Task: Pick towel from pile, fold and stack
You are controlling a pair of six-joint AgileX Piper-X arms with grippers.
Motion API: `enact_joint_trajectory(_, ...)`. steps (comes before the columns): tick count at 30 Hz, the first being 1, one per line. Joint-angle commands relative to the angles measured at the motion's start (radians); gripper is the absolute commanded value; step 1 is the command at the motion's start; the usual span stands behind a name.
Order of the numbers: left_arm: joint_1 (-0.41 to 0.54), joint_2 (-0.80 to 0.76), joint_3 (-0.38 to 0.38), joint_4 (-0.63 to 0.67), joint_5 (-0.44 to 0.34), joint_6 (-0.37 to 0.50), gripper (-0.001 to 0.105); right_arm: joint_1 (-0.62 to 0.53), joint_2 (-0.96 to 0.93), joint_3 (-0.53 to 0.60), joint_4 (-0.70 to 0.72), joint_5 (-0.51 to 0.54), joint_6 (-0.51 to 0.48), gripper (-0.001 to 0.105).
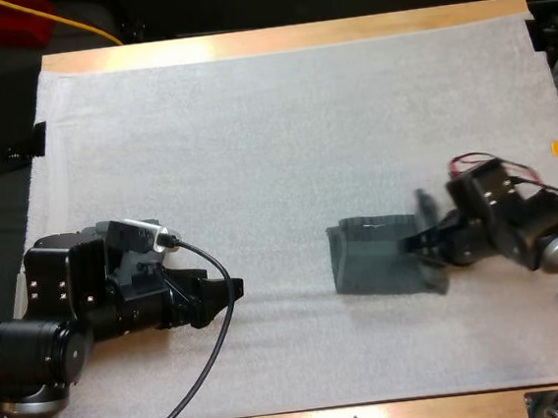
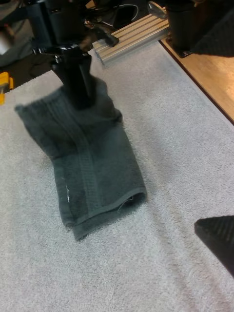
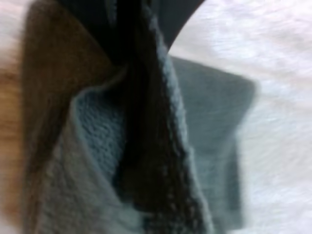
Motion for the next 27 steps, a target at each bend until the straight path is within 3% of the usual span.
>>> enact_joint_trajectory(1,-0.003,0.001,0.0,0.004,0.016,-0.007,0.065,0.035,0.004,-0.01,-0.044,-0.021,0.03,0.001)
enact_joint_trajectory(9,-0.003,0.001,0.0,0.004,0.016,-0.007,0.065,0.129,0.108,-0.01,-0.17,-0.028,0.189,0.001)
enact_joint_trajectory(27,-0.003,0.001,0.0,0.004,0.038,-0.007,0.065,0.129,0.286,-0.01,-0.227,-0.035,0.221,0.003)
